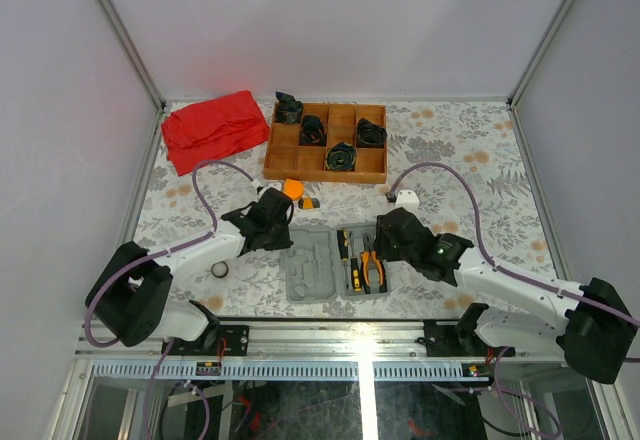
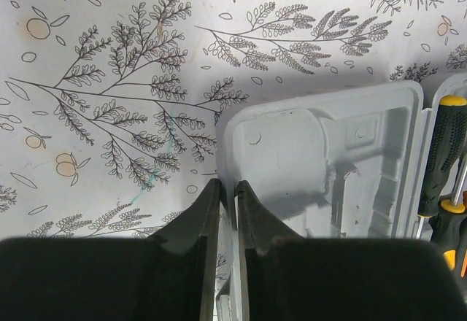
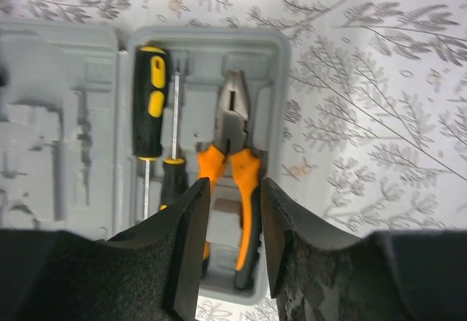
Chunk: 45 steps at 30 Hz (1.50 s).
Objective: Sort the tools into containers
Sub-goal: Adjust the screwdriver in the storage box.
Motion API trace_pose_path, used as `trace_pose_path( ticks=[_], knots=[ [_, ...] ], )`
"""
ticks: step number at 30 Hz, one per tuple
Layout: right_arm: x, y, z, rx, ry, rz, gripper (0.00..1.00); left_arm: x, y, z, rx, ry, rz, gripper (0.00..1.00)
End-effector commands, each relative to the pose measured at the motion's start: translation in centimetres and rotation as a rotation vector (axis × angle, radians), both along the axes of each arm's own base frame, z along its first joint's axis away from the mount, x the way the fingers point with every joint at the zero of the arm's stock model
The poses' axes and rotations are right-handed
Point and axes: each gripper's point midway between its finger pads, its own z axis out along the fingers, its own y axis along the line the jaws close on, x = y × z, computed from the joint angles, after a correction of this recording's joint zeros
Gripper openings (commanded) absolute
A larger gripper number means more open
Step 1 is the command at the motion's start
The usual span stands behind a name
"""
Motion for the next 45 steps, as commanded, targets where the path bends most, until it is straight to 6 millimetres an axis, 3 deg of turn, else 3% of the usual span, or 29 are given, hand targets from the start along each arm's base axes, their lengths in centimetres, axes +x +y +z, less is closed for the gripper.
trace_pose_path(
  ticks=[1, 4, 9, 14, 20, 36, 45],
  knots=[
    [2.0, 4.1, 2.1, 0.147, -0.026, 0.101, 0.40, 0.3, -0.6, 0.2, -0.041, -0.011, -0.004, 0.00],
    [3.0, 5.3, 2.0, 0.157, -0.016, 0.126, 0.39, 0.1, -0.4, 0.0, -0.036, -0.010, 0.000, 0.00],
    [4.5, 6.7, 0.3, 0.152, 0.057, 0.151, 0.29, 0.2, -0.3, 0.1, -0.031, -0.013, 0.000, 0.00],
    [5.4, 8.2, -0.4, 0.148, 0.074, 0.191, 0.29, 0.3, -0.5, 0.3, -0.033, -0.016, -0.003, 0.00],
    [6.3, 8.3, -1.4, 0.108, 0.095, 0.173, 0.28, 0.3, -0.5, 0.3, -0.035, -0.017, -0.005, 0.00],
    [5.9, 8.0, -4.5, 0.029, 0.203, 0.165, 0.26, 0.3, -0.5, 0.3, -0.037, -0.017, -0.007, 0.00],
    [5.9, 8.3, -4.4, 0.039, 0.203, 0.170, 0.13, 0.3, -0.5, 0.3, -0.037, -0.019, -0.006, 0.00]
  ],
)
